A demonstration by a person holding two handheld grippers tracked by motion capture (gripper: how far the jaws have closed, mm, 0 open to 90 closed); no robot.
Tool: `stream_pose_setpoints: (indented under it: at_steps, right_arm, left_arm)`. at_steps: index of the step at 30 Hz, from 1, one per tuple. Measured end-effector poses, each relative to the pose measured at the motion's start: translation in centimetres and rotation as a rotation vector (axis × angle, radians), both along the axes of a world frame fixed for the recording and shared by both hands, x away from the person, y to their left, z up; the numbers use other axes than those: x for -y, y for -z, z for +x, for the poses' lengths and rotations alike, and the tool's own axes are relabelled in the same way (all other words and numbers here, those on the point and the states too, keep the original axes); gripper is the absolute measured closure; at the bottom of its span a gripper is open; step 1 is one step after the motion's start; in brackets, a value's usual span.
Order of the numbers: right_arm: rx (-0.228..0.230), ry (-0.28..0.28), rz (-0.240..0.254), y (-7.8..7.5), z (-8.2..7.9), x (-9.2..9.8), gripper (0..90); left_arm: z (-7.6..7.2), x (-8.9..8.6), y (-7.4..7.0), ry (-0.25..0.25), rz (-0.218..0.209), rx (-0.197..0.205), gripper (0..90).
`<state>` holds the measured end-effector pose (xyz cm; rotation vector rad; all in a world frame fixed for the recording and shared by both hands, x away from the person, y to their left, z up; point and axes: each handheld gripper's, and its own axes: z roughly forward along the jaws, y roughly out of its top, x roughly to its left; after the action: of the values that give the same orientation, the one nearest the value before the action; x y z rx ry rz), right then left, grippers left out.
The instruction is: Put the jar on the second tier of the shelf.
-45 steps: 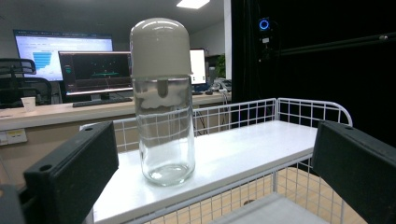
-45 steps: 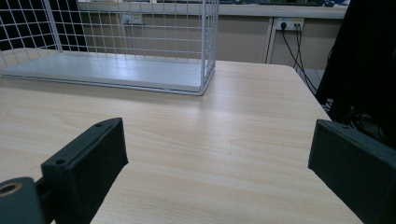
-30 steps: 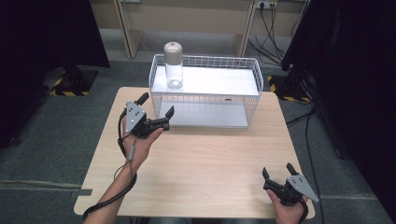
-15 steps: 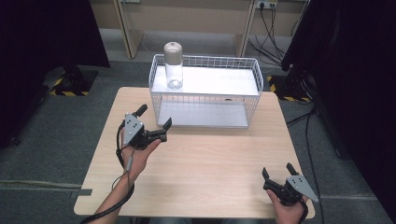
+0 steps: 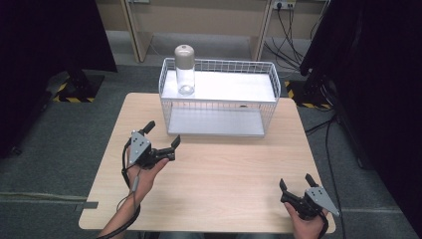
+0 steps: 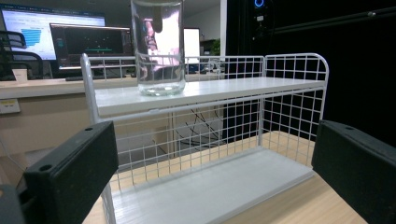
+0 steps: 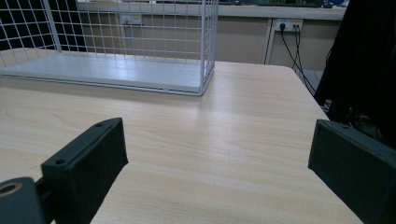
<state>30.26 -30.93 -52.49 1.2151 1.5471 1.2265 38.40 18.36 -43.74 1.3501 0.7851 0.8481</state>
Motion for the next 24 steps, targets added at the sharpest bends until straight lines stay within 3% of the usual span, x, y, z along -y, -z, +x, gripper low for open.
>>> stream_pose_setpoints:
  at_steps: [24]
  right_arm:
    - [0.001,0.001,-0.001,0.0,0.0,0.0,4.6]
  left_arm:
    - [-1.8,-1.6,4.5,0.000,0.015,-0.072,0.2]
